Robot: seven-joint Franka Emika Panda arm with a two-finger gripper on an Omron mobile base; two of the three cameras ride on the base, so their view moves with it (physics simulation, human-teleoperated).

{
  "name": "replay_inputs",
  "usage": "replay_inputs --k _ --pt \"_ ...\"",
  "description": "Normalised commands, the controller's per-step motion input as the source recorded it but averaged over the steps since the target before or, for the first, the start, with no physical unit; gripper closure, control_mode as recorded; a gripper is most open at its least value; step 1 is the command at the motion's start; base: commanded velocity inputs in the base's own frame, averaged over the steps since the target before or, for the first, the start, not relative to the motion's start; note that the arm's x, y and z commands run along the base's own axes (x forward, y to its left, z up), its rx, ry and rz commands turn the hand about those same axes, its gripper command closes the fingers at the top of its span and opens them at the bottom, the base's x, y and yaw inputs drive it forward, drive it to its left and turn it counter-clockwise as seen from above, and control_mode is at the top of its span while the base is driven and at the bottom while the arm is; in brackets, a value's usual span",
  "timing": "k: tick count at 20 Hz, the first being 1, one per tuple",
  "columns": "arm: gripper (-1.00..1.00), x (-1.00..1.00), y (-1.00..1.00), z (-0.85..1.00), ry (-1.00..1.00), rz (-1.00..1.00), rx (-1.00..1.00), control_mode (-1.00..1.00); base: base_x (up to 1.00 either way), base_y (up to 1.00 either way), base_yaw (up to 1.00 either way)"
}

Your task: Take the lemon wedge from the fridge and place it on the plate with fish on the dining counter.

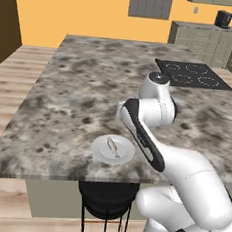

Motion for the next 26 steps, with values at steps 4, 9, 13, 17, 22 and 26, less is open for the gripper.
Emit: replay_inputs --k 4,9,13,17,22,26 --pt "1.00 0.48 0.00 -0.47 0.25 0.05 0.00 -1.00 0.00 0.00 0.00" --pt "1.00 0.42 0.00 -0.58 0.31 0.08 0.00 -1.00 0.00 0.00 0.00" --pt "1.00 0.33 0.00 -0.44 0.22 0.09 0.00 -1.00 0.00 0.00 0.00" --pt "1.00 0.27 0.00 -0.40 0.13 0.10 -0.04 -1.00 0.00 0.00 0.00" --pt "1.00 0.28 0.00 -0.37 0.00 0.06 -0.12 -1.00 0.00 0.00 0.00" --pt "1.00 0.51 0.00 -0.46 0.00 0.03 -0.10 -1.00 0.00 0.00 0.00"
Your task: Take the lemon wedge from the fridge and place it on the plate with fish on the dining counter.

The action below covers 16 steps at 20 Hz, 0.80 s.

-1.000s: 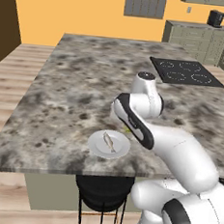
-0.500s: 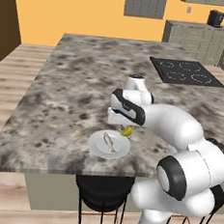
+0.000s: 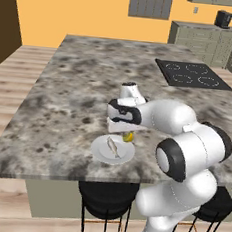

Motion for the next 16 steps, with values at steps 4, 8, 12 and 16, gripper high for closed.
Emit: replay_inputs --k 4,8,12,16 --pt "1.00 0.74 0.00 -0.51 -0.02 0.00 -0.06 -1.00 0.00 0.00 0.00" --pt "1.00 0.56 0.00 -0.34 0.00 0.00 -0.01 -1.00 0.00 0.00 0.00" --pt "1.00 0.12 0.07 -0.09 0.00 0.01 0.03 -1.00 0.00 0.00 0.00" --pt "1.00 0.00 0.16 -0.20 0.03 0.00 0.04 -1.00 0.00 0.00 0.00"
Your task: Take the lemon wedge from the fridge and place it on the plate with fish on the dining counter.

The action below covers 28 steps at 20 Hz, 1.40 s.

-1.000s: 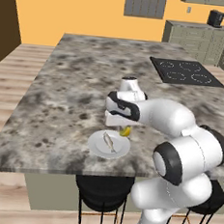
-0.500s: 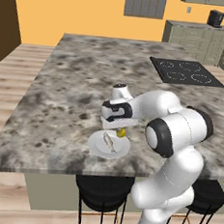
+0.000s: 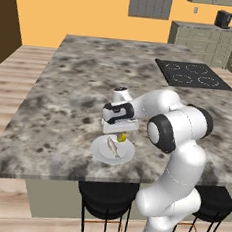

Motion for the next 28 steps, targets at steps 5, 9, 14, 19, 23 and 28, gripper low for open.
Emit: replay_inputs --k 5,9,14,19,23,28 --pt "1.00 -0.07 0.04 -0.27 0.02 0.00 0.02 -1.00 0.00 0.00 0.00" --pt "1.00 -0.01 0.00 -0.20 0.00 0.00 0.00 -1.00 0.00 0.00 0.00" --pt "1.00 -0.06 0.00 -0.11 0.00 0.00 0.00 -1.00 0.00 0.00 0.00" --pt "1.00 0.00 0.00 -0.12 0.00 0.00 0.00 -1.00 0.00 0.00 0.00" --pt "1.00 0.00 0.00 -0.01 0.00 0.00 0.00 -1.00 0.00 0.00 0.00" --pt "-1.00 0.00 0.00 0.00 0.00 0.00 0.00 -1.00 0.00 0.00 0.00"
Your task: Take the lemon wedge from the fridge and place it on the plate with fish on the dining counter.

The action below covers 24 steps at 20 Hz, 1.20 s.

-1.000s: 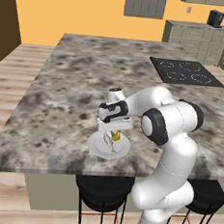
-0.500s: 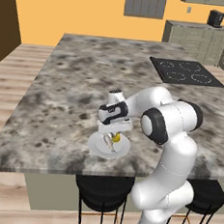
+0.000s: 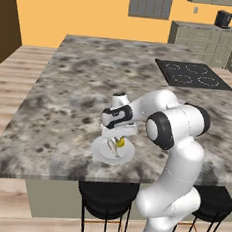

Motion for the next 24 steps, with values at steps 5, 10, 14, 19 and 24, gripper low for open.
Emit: replay_inputs --k 5,10,14,19,24 --pt "-1.00 0.00 0.00 0.37 -0.02 -0.02 0.01 -1.00 0.00 0.00 0.00" --pt "-1.00 -0.66 0.10 1.00 -0.07 -0.01 0.07 -1.00 0.00 0.00 0.00" --pt "-1.00 -1.00 0.01 0.59 -0.19 0.00 0.00 -1.00 0.00 0.00 0.00" --pt "-1.00 -1.00 0.00 0.09 -0.34 -0.01 0.00 -1.00 0.00 0.00 0.00" --pt "-1.00 -1.00 -0.11 0.40 -0.69 0.00 -0.12 -1.00 0.00 0.00 0.00"
